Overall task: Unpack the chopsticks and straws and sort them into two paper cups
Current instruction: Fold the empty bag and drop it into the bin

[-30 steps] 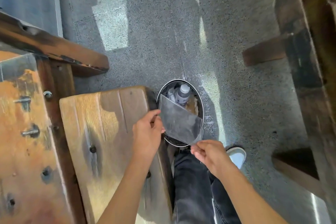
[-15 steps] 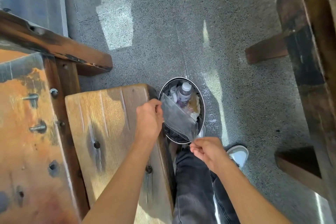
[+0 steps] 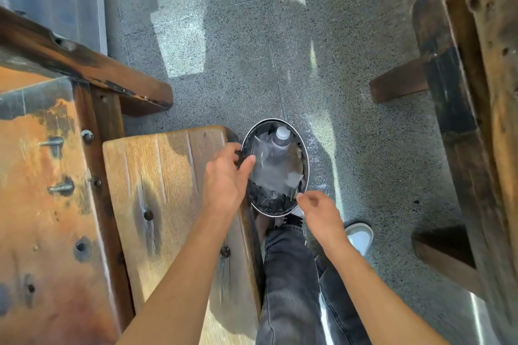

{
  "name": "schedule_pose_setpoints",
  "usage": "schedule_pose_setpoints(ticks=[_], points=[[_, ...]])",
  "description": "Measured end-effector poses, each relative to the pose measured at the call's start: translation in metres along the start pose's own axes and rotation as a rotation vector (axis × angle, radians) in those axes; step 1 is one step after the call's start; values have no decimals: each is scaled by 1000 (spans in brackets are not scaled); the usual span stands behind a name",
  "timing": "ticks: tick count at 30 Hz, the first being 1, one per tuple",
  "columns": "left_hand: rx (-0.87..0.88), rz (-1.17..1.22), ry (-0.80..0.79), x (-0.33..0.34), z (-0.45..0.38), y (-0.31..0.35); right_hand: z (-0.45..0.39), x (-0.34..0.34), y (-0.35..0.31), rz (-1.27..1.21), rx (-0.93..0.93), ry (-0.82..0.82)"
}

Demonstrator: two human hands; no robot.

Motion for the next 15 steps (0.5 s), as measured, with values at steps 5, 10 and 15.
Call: schedule_pose_setpoints(ticks=[5,10,15], points=[[88,33,75,-42,25,27,46,-28,-77,99,-326,103],[250,-107,267,-130,60,78,135,-72,-177,150,-651,201],[394,-75,428,-227,125,143,246,-123,-252,226,-906,290]])
Point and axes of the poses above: each hand's wrist, its own z-axis away from the middle knuckle, its own x-axis out of the palm, y = z × x, the point moved 6 cm from there along -z, towards the middle knuckle, and after that the axes turned 9 degrees about -z, right-handed, at the moved point
